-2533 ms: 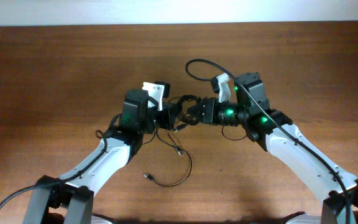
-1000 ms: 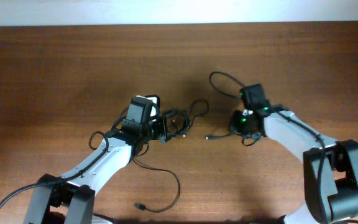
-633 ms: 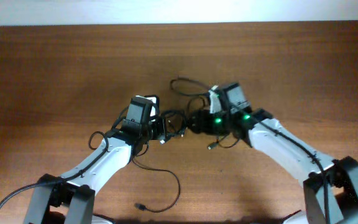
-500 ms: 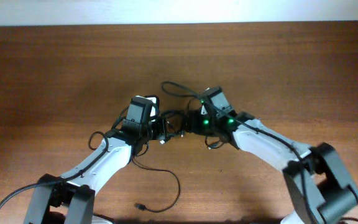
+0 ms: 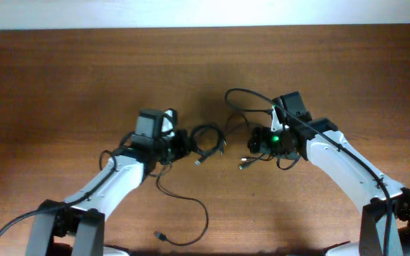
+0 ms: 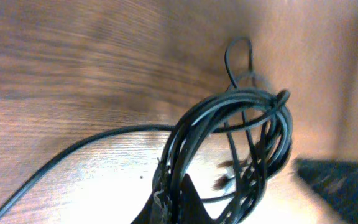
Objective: Untangle cables
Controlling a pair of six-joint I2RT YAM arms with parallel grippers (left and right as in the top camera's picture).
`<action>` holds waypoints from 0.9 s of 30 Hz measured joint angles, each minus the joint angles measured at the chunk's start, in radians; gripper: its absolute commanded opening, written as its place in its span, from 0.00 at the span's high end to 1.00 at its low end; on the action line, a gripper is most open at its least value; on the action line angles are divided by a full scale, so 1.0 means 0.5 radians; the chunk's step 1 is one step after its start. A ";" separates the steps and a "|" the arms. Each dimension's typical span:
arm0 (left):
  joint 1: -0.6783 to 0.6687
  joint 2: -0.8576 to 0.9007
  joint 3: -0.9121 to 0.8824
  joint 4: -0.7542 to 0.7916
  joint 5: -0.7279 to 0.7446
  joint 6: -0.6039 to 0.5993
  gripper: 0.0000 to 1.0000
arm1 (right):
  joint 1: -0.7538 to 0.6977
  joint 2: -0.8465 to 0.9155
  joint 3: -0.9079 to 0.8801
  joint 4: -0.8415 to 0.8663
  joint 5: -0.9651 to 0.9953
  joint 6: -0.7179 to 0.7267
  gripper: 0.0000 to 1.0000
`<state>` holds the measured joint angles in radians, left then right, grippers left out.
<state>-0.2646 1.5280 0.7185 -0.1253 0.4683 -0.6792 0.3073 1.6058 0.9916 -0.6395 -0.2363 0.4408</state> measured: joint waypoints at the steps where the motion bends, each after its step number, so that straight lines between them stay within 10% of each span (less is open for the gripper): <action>1: 0.127 0.000 0.000 0.002 0.184 -0.226 1.00 | 0.000 0.000 0.001 -0.034 -0.053 -0.006 0.16; 4: 0.344 0.000 0.000 0.003 0.470 -0.500 1.00 | 0.000 0.000 -0.001 0.015 -0.459 -0.097 0.43; 13: 0.365 0.000 0.000 0.028 0.607 -0.511 1.00 | 0.243 0.003 -0.002 0.444 -1.137 -0.201 0.29; 20: 0.365 0.000 0.000 0.026 0.505 -0.619 1.00 | 0.362 0.004 -0.003 0.650 -1.087 0.999 0.50; 27: 0.229 0.000 0.000 0.116 0.407 -0.682 1.00 | 0.618 0.004 -0.003 0.668 -0.758 1.590 0.65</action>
<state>-0.1501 1.5280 0.7185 -0.0673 0.6720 -1.0203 0.6163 1.6077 0.9901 -0.3054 -0.6155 1.2358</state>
